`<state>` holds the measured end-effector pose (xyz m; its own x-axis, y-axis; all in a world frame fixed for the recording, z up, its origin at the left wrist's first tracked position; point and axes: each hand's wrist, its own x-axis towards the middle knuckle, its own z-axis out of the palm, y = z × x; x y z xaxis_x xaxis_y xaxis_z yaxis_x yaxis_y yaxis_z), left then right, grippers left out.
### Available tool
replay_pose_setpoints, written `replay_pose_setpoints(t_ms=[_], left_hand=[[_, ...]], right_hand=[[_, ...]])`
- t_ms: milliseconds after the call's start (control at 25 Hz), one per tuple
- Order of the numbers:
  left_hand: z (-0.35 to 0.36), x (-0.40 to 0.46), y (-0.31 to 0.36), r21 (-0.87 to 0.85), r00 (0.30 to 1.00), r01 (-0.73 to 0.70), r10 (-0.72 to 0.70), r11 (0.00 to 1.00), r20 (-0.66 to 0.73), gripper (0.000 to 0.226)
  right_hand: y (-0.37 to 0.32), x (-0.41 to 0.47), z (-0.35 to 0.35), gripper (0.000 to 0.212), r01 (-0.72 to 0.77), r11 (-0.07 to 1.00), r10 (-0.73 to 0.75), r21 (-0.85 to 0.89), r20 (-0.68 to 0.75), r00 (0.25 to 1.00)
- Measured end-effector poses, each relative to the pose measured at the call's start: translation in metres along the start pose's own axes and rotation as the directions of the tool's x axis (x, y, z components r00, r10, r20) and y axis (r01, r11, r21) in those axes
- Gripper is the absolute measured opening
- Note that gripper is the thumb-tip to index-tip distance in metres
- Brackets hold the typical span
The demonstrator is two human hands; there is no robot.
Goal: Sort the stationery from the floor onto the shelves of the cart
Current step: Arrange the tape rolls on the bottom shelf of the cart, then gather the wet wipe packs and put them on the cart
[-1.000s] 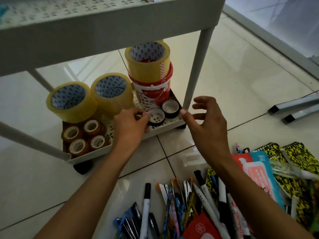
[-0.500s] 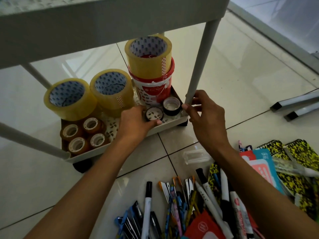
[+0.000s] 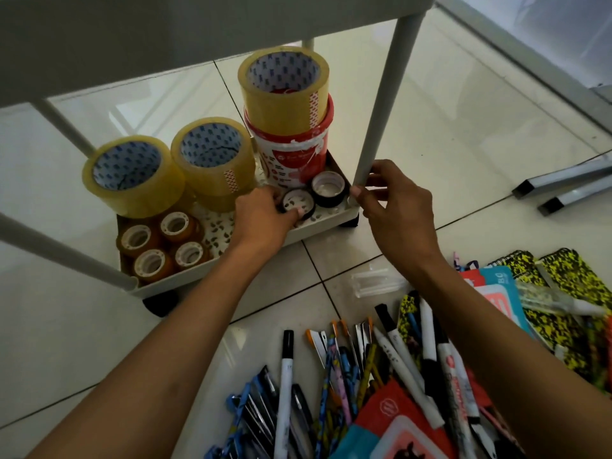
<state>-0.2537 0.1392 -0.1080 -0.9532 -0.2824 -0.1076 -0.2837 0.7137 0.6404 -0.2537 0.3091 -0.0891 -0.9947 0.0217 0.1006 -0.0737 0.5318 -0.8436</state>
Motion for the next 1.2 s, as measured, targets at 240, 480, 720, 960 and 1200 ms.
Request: replay_pose_setpoints(t_ms=[240, 480, 720, 960, 1200], left_hand=[[-0.031, -0.056, -0.008, -0.076, 0.977, -0.186, 0.177, 0.98, -0.116, 0.026], [-0.066, -0.165, -0.045, -0.265, 0.985, -0.143, 0.163, 0.954, 0.055, 0.014], [-0.103, -0.275, -0.129, -0.29, 0.99, 0.143, -0.135, 0.946, 0.048, 0.011], [-0.089, -0.361, -0.213, -0.073, 0.902, 0.431, -0.432, 0.9, 0.0, 0.052], [-0.081, -0.381, -0.219, -0.186, 0.886, 0.454, -0.463, 0.872, -0.007, 0.026]], right_hand=[[-0.008, -0.048, -0.011, 0.032, -0.226, 0.969, 0.222, 0.103, 0.045, 0.974], [-0.042, -0.151, -0.02, 0.012, -0.103, 0.992, 0.126, -0.079, 0.39, 0.912], [-0.085, -0.241, 0.013, 0.021, 0.195, 0.949, 0.044, -0.247, 0.719, 0.694], [-0.071, -0.296, 0.075, 0.032, 0.484, 0.842, -0.05, -0.24, 0.857, 0.512], [-0.066, -0.325, 0.102, 0.049, 0.615, 0.707, 0.01, -0.349, 0.874, 0.486]])
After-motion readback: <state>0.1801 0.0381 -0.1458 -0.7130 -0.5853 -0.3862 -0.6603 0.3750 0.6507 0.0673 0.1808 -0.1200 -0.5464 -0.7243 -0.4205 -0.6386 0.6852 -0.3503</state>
